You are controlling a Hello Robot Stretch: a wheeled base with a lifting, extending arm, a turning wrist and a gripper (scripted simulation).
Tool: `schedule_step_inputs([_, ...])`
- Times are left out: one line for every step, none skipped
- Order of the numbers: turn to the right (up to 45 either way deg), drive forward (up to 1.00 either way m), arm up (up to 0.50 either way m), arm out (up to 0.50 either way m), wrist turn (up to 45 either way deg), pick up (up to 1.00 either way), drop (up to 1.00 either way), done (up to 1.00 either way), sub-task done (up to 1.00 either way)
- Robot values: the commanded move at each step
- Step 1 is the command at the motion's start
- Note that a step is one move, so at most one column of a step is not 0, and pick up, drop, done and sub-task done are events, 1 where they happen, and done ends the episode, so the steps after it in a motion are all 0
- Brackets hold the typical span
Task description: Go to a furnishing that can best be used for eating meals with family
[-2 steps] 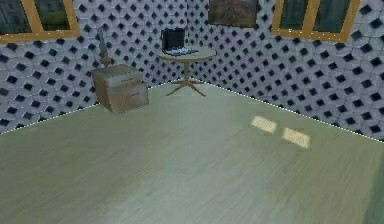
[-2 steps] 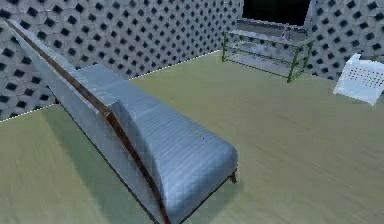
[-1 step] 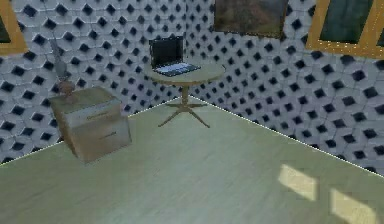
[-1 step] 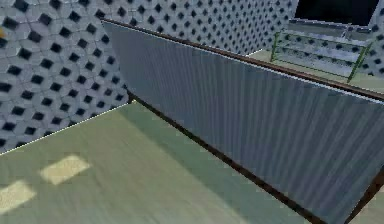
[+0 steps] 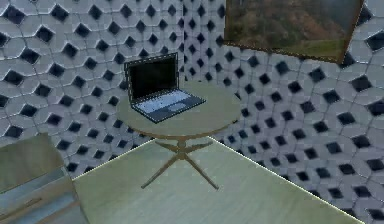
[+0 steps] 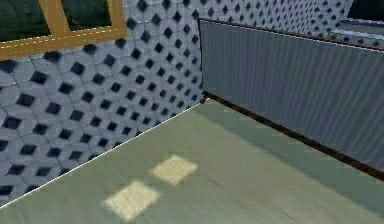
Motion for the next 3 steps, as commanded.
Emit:
schedule_step_inputs([3.0,0.00,0.00,0.00,0.0,0.00,0.00,0.00,0.00])
schedule_step_inputs([0.0,0.35,0.00,0.00,0.0,0.00,0.00,0.00,0.00])
schedule_step_inputs([0.0,0.00,0.00,0.00,0.0,0.00,0.00,1.00,0.00])
